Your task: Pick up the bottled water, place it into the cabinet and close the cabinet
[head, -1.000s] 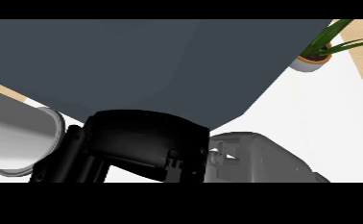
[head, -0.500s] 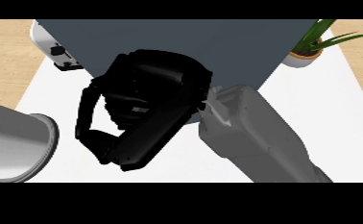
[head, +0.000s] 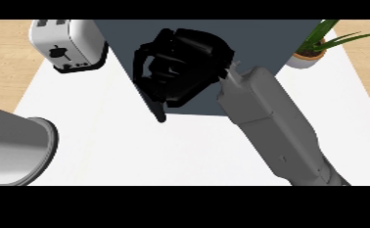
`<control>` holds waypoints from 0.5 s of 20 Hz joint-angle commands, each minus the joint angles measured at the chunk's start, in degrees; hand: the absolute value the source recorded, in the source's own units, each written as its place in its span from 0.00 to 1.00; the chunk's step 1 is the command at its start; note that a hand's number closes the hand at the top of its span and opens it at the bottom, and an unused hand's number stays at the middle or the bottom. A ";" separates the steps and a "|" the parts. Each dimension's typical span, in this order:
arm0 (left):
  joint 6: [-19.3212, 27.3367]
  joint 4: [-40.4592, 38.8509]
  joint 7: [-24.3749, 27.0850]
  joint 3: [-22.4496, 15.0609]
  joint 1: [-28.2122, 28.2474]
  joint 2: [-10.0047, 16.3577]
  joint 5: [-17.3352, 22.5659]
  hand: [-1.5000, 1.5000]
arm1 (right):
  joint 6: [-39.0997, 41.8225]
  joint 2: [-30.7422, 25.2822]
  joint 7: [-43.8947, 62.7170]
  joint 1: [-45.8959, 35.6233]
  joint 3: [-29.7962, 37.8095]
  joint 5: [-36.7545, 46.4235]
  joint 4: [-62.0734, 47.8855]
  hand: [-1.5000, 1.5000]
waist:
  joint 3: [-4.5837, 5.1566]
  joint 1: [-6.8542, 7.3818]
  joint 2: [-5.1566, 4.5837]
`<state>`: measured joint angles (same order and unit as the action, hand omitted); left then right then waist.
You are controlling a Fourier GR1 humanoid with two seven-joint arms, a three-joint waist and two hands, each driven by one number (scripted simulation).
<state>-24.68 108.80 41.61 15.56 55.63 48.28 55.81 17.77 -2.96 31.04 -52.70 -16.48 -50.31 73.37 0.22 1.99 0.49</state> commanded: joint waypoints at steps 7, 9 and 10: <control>-3.13 -0.67 -3.00 1.26 -2.41 -2.63 -0.24 0.00 | 1.89 -2.37 -9.68 -5.67 6.52 8.81 -8.75 1.00 | -0.20 -0.48 -0.80; -0.92 -0.27 -3.91 0.16 -4.15 -3.49 -0.72 0.00 | 1.02 -1.93 -11.57 -6.57 6.90 10.49 -8.42 0.00 | -0.19 -0.82 -0.82; -4.40 -3.10 -2.90 1.66 -3.51 -2.64 -1.01 0.00 | 0.05 -2.82 -11.13 -8.13 8.75 9.74 -8.92 0.00 | -0.13 -0.34 -0.76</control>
<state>-26.18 108.60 38.08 16.80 53.34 45.79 55.64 22.29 -2.40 23.83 -54.49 -15.80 -43.13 69.12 0.23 1.76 0.60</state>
